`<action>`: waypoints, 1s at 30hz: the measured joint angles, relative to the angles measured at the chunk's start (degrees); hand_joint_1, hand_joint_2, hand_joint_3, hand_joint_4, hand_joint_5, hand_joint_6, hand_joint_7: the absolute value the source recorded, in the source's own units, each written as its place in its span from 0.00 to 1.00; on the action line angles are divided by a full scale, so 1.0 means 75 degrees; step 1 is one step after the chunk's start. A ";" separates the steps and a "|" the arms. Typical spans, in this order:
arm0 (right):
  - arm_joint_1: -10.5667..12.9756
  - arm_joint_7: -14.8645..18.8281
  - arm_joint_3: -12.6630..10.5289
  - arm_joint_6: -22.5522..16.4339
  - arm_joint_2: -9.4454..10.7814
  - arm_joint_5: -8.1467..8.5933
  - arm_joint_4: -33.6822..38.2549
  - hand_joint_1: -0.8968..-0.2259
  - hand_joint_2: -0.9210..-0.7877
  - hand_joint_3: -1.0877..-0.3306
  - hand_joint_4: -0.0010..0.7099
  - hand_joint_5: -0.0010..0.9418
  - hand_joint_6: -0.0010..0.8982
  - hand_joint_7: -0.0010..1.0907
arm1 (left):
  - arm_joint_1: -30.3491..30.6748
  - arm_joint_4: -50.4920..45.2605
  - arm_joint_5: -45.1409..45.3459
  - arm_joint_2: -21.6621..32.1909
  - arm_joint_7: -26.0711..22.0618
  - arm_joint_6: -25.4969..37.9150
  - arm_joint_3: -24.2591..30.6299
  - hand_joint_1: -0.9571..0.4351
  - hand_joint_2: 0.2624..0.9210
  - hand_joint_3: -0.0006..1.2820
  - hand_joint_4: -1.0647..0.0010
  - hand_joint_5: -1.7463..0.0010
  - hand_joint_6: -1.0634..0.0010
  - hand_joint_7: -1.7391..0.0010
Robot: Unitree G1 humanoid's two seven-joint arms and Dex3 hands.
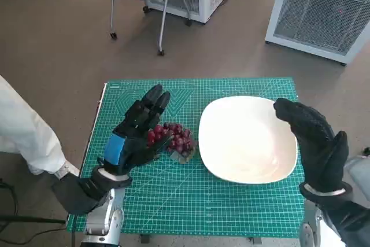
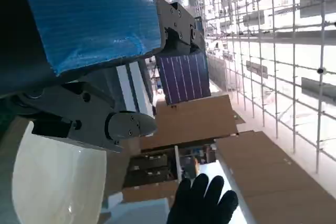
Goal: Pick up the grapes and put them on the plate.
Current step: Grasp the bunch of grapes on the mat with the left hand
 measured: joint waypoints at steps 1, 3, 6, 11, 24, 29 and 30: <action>0.0000 0.0000 0.0002 0.0000 0.0000 0.0000 -0.0001 0.61 0.00 0.70 0.70 0.00 0.13 0.62 | -0.0004 -0.0021 0.0197 0.0091 0.0054 -0.0018 -0.0007 0.53 1.00 0.16 0.77 1.00 0.75 0.94; -0.0001 0.0000 0.0005 0.0000 0.0001 -0.0002 -0.0003 0.61 0.00 0.70 0.70 0.00 0.13 0.62 | -0.0010 -0.0065 0.0733 0.0349 0.0204 -0.0050 -0.0020 0.51 0.99 0.11 0.81 1.00 0.78 0.96; -0.0002 0.0000 0.0002 -0.0003 -0.0003 -0.0003 -0.0014 0.61 0.00 0.70 0.70 0.00 0.13 0.62 | -0.0012 -0.0185 0.1659 0.0822 0.0441 -0.0015 -0.0037 0.48 0.94 0.04 0.88 1.00 0.82 0.98; -0.0004 0.0000 -0.0001 -0.0004 -0.0012 -0.0003 -0.0025 0.61 0.00 0.70 0.70 0.00 0.13 0.62 | -0.0008 -0.0834 0.3323 0.1671 0.0623 0.0624 -0.0104 0.48 0.81 0.01 0.97 1.00 0.87 0.99; -0.0002 0.0000 0.0010 0.0013 -0.0020 -0.0005 -0.0015 0.63 0.00 0.70 0.69 0.00 0.13 0.62 | -0.0456 -0.2367 0.6152 0.2673 0.0522 0.3273 -0.1008 0.51 0.70 0.00 0.98 1.00 0.80 0.98; 0.0011 -0.0001 -0.0003 0.0013 -0.0023 -0.0005 -0.0018 0.63 0.00 0.70 0.69 0.00 0.13 0.62 | -0.0743 -0.1971 0.6526 0.2659 0.0605 0.3482 -0.1488 0.50 0.70 0.00 0.97 1.00 0.79 0.99; 0.0015 -0.0001 -0.0007 0.0013 -0.0025 -0.0005 -0.0018 0.63 0.00 0.70 0.69 0.00 0.13 0.62 | -0.0811 -0.1858 0.6590 0.2648 0.0625 0.3517 -0.1575 0.50 0.70 0.00 0.97 1.00 0.79 0.99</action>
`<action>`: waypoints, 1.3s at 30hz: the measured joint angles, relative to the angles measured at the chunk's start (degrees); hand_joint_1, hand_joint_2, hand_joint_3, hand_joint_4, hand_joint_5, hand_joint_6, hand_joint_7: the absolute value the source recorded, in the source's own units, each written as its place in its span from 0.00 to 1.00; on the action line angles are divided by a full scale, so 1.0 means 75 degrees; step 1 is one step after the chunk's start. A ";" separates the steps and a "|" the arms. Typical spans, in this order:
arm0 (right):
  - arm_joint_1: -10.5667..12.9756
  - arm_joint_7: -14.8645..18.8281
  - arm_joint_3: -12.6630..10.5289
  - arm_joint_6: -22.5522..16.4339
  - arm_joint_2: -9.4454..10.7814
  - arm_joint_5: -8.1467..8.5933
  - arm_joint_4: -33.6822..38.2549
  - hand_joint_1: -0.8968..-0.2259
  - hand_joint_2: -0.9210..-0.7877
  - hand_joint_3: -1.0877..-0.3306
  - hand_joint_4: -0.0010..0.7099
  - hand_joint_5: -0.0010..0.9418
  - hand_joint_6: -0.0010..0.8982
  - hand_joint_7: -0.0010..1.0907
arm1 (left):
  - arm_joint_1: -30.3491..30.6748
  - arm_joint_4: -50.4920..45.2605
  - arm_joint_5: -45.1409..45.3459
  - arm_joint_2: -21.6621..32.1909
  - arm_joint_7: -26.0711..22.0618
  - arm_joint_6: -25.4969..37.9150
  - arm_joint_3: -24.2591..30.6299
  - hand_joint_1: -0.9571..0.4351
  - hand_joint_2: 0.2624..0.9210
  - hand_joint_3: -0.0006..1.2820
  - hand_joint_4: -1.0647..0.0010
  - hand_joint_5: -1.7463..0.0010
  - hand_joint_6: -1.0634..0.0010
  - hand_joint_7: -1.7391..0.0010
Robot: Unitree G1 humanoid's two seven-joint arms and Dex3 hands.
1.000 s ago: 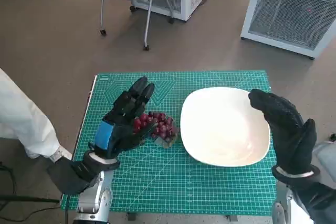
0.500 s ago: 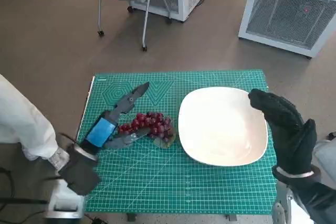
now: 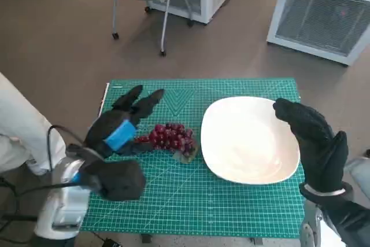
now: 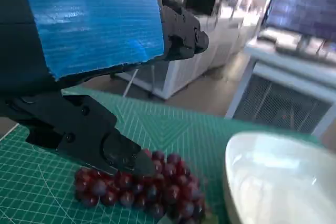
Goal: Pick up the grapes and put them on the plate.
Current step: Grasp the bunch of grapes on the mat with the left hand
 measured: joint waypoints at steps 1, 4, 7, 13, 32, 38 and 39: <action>0.0003 0.0000 -0.0004 0.0000 -0.0001 0.0000 -0.0001 0.63 0.00 0.70 0.69 0.00 0.13 0.62 | -0.0072 0.0119 0.0059 -0.0011 0.0021 0.0037 -0.0085 0.49 0.71 0.00 0.97 1.00 0.79 0.99; 0.0008 -0.0001 -0.0016 -0.0001 -0.0004 0.0000 -0.0003 0.62 0.00 0.70 0.69 0.00 0.13 0.62 | -0.0283 0.0454 0.0217 -0.0059 0.0070 0.0170 -0.0320 0.48 0.71 0.00 0.96 1.00 0.79 0.99; 0.0011 -0.0001 -0.0026 -0.0001 -0.0006 0.0000 -0.0004 0.62 0.00 0.70 0.69 0.00 0.13 0.62 | -0.0478 0.0759 0.0344 -0.0122 0.0124 0.0296 -0.0536 0.48 0.71 0.00 0.96 1.00 0.79 0.99; 0.0016 -0.0001 -0.0030 -0.0002 -0.0007 -0.0001 -0.0006 0.63 0.00 0.70 0.69 0.00 0.13 0.62 | -0.0833 0.1323 0.0420 -0.0237 0.0170 0.0481 -0.0909 0.48 0.72 0.00 0.95 1.00 0.79 1.00; 0.0034 -0.0001 -0.0017 -0.0013 0.0005 -0.0006 -0.0005 0.63 0.00 0.69 0.69 0.00 0.14 0.62 | -0.2410 0.4070 0.0645 -0.0857 0.0108 0.0989 -0.1919 0.51 0.72 0.00 0.96 1.00 0.78 1.00; 0.0042 -0.0001 -0.0034 -0.0012 -0.0006 0.0002 0.0006 0.63 0.00 0.69 0.69 0.00 0.14 0.62 | -0.3297 0.5860 0.0648 -0.1381 0.0059 0.1114 -0.2355 0.51 0.72 0.00 0.97 1.00 0.79 1.00; 0.0044 -0.0001 -0.0035 -0.0011 -0.0007 0.0002 0.0009 0.63 0.00 0.69 0.69 0.00 0.14 0.62 | -0.3445 0.6158 0.0646 -0.1473 0.0059 0.1110 -0.2418 0.51 0.72 0.00 0.97 1.00 0.79 1.00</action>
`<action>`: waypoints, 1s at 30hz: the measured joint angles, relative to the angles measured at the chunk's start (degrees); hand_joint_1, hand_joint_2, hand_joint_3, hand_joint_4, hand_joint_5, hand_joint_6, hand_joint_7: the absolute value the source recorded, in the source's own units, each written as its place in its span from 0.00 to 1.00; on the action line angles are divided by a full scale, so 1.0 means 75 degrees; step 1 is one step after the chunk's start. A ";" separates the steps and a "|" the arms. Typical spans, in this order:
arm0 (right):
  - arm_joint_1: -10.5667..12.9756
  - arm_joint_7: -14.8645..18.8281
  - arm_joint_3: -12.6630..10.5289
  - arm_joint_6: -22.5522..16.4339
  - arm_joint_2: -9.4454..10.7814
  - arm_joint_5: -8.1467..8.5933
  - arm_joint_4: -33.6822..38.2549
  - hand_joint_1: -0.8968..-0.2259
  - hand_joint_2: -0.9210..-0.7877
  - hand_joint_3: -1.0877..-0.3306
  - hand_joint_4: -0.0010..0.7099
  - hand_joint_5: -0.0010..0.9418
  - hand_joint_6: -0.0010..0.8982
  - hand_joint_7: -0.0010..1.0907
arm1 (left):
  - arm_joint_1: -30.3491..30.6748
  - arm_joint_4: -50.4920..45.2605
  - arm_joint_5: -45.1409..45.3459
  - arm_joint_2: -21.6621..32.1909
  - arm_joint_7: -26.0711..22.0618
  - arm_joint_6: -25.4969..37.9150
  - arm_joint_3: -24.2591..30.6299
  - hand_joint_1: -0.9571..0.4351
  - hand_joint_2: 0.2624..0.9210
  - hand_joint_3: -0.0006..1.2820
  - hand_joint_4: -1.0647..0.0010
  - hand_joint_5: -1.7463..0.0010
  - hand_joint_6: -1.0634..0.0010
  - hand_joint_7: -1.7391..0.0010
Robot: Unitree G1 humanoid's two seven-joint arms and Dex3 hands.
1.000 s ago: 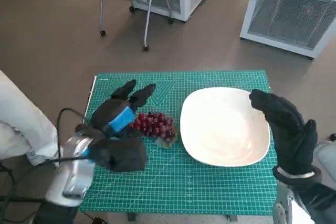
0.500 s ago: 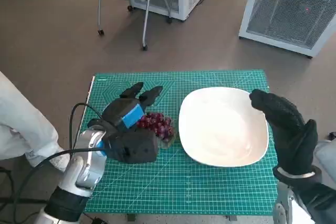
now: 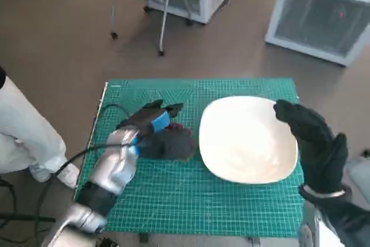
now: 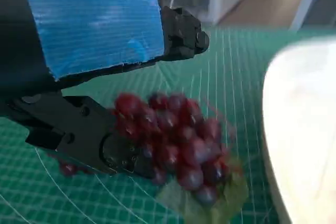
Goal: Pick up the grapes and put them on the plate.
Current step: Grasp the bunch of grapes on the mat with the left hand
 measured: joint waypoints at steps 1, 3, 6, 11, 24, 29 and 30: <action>0.0000 0.0000 0.0000 0.0000 0.0000 0.0000 0.0003 0.63 0.00 0.69 0.69 0.00 0.14 0.62 | -0.0146 0.0297 -0.0001 -0.0093 0.0002 -0.0005 -0.0061 0.52 0.72 0.00 0.97 1.00 0.79 1.00; 0.0001 0.0000 0.0002 0.0000 0.0001 -0.0001 0.0006 0.63 0.00 0.69 0.69 0.00 0.14 0.62 | -0.0414 0.0852 -0.0003 -0.0266 0.0022 -0.0030 -0.0172 0.52 0.73 0.00 0.97 1.00 0.79 1.00; 0.0002 0.0000 0.0002 0.0000 0.0001 -0.0001 0.0007 0.63 0.00 0.69 0.69 0.00 0.14 0.62 | -0.0736 0.1546 -0.0006 -0.0488 0.0110 -0.0094 -0.0305 0.52 0.73 0.00 0.97 1.00 0.80 1.00; 0.0002 0.0000 0.0003 0.0001 0.0001 0.0000 0.0005 0.63 0.00 0.69 0.69 0.00 0.14 0.62 | -0.1031 0.2313 -0.0007 -0.0738 0.0322 -0.0240 -0.0474 0.53 0.73 0.00 0.97 1.00 0.80 1.00; 0.0049 0.0000 0.0000 0.0005 0.0000 0.0014 -0.0069 0.63 0.00 0.69 0.70 0.00 0.14 0.62 | -0.1122 0.3003 -0.0012 -0.0816 0.0521 -0.0503 -0.0714 0.54 0.74 0.00 0.97 1.00 0.79 1.00; 0.0076 0.0000 -0.0001 0.0006 0.0000 0.0014 -0.0084 0.63 0.00 0.69 0.70 0.00 0.14 0.62 | -0.1155 0.3153 -0.0010 -0.0813 0.0555 -0.0547 -0.0805 0.54 0.74 0.00 0.96 1.00 0.79 1.00; 0.0076 0.0000 0.0000 0.0006 0.0001 0.0014 -0.0084 0.63 0.00 0.69 0.70 0.00 0.14 0.62 | -0.1157 0.3169 -0.0009 -0.0813 0.0557 -0.0552 -0.0822 0.54 0.75 0.00 0.96 1.00 0.79 1.00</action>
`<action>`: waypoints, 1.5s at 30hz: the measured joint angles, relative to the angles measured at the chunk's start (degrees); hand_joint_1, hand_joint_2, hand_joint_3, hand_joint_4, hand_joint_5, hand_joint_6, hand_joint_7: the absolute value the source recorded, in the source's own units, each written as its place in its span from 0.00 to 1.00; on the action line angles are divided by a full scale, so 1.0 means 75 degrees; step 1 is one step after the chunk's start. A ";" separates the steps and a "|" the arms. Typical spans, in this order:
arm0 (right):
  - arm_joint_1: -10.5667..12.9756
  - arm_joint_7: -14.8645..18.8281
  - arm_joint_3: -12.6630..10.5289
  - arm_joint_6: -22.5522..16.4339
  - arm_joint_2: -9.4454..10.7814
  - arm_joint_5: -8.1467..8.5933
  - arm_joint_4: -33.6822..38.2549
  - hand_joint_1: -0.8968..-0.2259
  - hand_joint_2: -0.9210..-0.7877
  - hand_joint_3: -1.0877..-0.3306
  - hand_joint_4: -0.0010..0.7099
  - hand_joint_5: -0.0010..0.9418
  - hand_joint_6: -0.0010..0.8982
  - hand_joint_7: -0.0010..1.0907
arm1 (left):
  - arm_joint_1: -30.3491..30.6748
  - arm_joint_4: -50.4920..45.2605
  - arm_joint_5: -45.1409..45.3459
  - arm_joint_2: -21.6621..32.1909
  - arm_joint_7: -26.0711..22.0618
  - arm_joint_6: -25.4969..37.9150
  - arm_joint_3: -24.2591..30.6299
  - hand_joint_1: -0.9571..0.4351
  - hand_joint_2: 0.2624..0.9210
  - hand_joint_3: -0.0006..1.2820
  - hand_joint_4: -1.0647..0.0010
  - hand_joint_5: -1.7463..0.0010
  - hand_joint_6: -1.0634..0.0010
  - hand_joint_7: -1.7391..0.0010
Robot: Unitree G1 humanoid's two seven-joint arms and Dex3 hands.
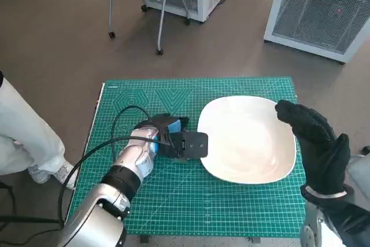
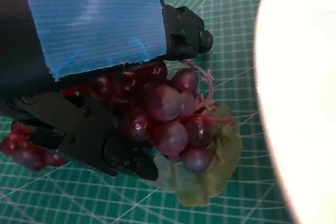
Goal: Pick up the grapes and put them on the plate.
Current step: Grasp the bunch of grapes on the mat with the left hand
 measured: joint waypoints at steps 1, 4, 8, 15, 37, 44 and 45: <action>0.0000 0.0000 0.0001 0.0000 0.0001 -0.0001 0.0000 0.63 0.00 0.69 0.70 0.00 0.14 0.62 | -0.0001 0.0016 0.0000 0.0000 0.0002 -0.0003 -0.0013 0.54 0.75 0.00 0.96 1.00 0.79 1.00; 0.0001 -0.0001 0.0004 0.0000 0.0005 -0.0003 0.0000 0.63 0.00 0.69 0.70 0.00 0.14 0.62 | -0.0006 0.0068 0.0000 0.0002 0.0007 -0.0005 -0.0044 0.54 0.75 0.00 0.96 1.00 0.79 1.00; 0.0002 -0.0002 0.0006 0.0000 0.0008 -0.0005 -0.0002 0.63 0.00 0.69 0.70 0.00 0.14 0.62 | -0.0024 0.0147 0.0002 0.0006 0.0016 -0.0003 -0.0085 0.55 0.76 0.01 0.95 1.00 0.79 1.00; 0.0003 -0.0001 0.0005 0.0000 0.0008 -0.0004 0.0001 0.63 0.00 0.69 0.70 0.00 0.14 0.62 | -0.0067 0.0204 0.0006 0.0008 0.0026 0.0050 -0.0166 0.60 0.81 0.01 0.91 0.99 0.76 0.99; -0.0007 0.0001 0.0004 0.0002 0.0006 0.0008 0.0060 0.63 0.00 0.70 0.70 0.00 0.14 0.62 | -0.0001 0.0255 0.0590 0.0027 0.1938 -0.0090 -0.0815 0.69 0.78 0.42 0.71 0.01 0.48 0.32; -0.0012 0.0001 0.0001 0.0011 0.0002 0.0009 0.0064 0.63 0.00 0.69 0.70 0.00 0.14 0.62 | 0.0000 0.0275 0.0502 0.0034 0.1844 -0.0140 -0.0740 0.69 0.74 0.47 0.72 0.00 0.51 0.27; -0.0012 0.0001 0.0000 0.0014 0.0001 0.0009 0.0063 0.63 0.00 0.69 0.70 0.00 0.14 0.62 | -0.0001 0.0277 0.0494 0.0037 0.1807 -0.0148 -0.0728 0.69 0.69 0.53 0.73 0.00 0.53 0.23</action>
